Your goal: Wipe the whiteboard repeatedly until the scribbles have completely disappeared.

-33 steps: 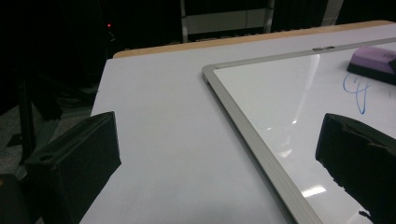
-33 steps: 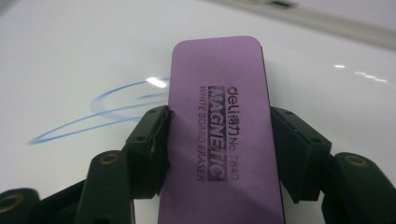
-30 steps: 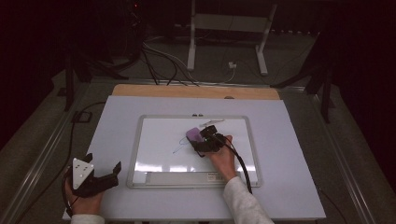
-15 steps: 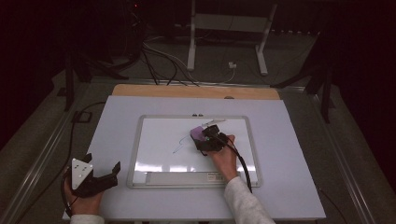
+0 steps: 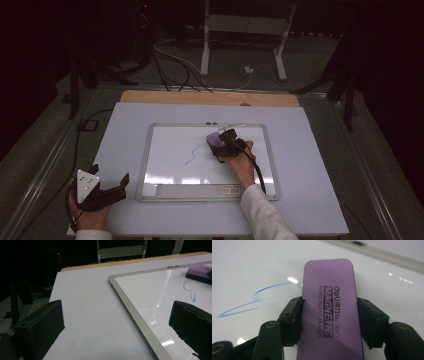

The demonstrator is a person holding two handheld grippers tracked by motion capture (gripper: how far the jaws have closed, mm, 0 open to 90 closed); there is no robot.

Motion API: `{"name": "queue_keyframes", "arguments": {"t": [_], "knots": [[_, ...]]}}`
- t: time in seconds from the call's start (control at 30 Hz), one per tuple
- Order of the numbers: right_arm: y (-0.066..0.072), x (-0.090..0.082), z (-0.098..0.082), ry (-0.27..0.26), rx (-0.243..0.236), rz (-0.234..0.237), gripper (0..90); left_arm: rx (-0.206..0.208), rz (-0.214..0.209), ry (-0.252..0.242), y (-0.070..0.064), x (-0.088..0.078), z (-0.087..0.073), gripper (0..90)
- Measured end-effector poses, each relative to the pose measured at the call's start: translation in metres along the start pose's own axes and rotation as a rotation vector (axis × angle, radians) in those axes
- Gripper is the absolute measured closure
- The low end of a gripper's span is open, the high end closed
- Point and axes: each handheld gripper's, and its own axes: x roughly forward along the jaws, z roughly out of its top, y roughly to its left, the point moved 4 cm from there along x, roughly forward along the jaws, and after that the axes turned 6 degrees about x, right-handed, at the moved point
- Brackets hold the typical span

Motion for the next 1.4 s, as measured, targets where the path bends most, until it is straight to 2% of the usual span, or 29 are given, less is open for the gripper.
{"name": "queue_keyframes", "arguments": {"t": [0.07,0.13,0.23,0.33,0.5,0.53,0.6,0.63,0.7,0.77,0.8,0.83,0.9,1.07,1.13,1.2,1.3,1.37,1.4], "knots": [[-0.009,0.001,0.002,-0.006,0.036,-0.029,41.2,-0.003,0.0,-0.001,0.0,0.0,0.0,0.6],[-0.014,0.002,0.004,-0.007,0.068,-0.037,41.2,-0.002,-0.001,-0.001,0.0,0.0,0.0,0.6],[-0.01,0.003,0.006,-0.012,0.061,-0.054,41.2,0.001,-0.002,0.001,-0.001,0.001,0.001,0.6],[0.004,0.007,0.006,-0.01,0.044,-0.007,41.2,0.004,-0.004,0.003,-0.001,0.001,0.0,0.6],[0.034,0.011,0.003,-0.006,-0.037,0.068,41.2,0.002,-0.002,0.0,-0.001,0.0,0.001,0.6],[0.037,0.011,0.004,-0.005,-0.049,0.065,41.2,0.002,-0.002,0.0,-0.001,0.0,0.001,0.6],[0.035,0.012,0.005,0.0,-0.048,0.072,41.2,-0.003,-0.001,-0.001,0.0,0.0,0.0,0.6],[0.032,0.012,0.005,-0.004,-0.04,0.058,41.2,-0.002,-0.001,-0.002,0.0,0.0,0.0,0.6],[0.021,0.011,0.007,-0.013,-0.006,0.009,41.2,-0.002,0.0,-0.002,0.0,0.0,0.0,0.6],[0.012,0.011,0.009,-0.015,0.049,-0.005,41.2,0.001,-0.003,0.0,-0.001,0.0,0.0,0.6],[0.011,0.011,0.009,-0.014,0.056,-0.005,41.2,0.003,-0.003,0.001,-0.001,0.001,0.001,0.6],[0.013,0.011,0.009,-0.016,0.044,-0.014,41.2,0.003,-0.004,0.001,-0.001,0.001,0.001,0.6],[0.02,0.011,0.007,-0.011,0.034,0.017,41.2,0.005,-0.004,0.003,-0.001,0.002,0.001,0.6],[0.042,0.012,0.003,-0.007,-0.037,0.07,41.2,0.004,-0.004,0.002,-0.002,0.001,0.001,0.6],[0.046,0.012,0.003,-0.002,-0.062,0.072,41.2,0.003,-0.003,0.002,-0.001,0.001,0.0,0.6],[0.044,0.012,0.004,0.004,-0.057,0.08,41.3,0.002,-0.002,0.001,-0.001,0.001,0.0,0.6],[0.032,0.013,0.007,-0.009,-0.013,0.023,41.3,-0.002,-0.001,-0.002,0.0,0.0,0.0,0.6],[0.029,0.013,0.008,-0.009,0.016,0.013,41.2,0.002,-0.003,0.0,-0.001,0.001,0.0,0.6],[0.031,0.013,0.007,-0.013,0.004,0.0,41.3,0.002,-0.005,0.0,-0.001,0.001,0.001,0.6]]}}
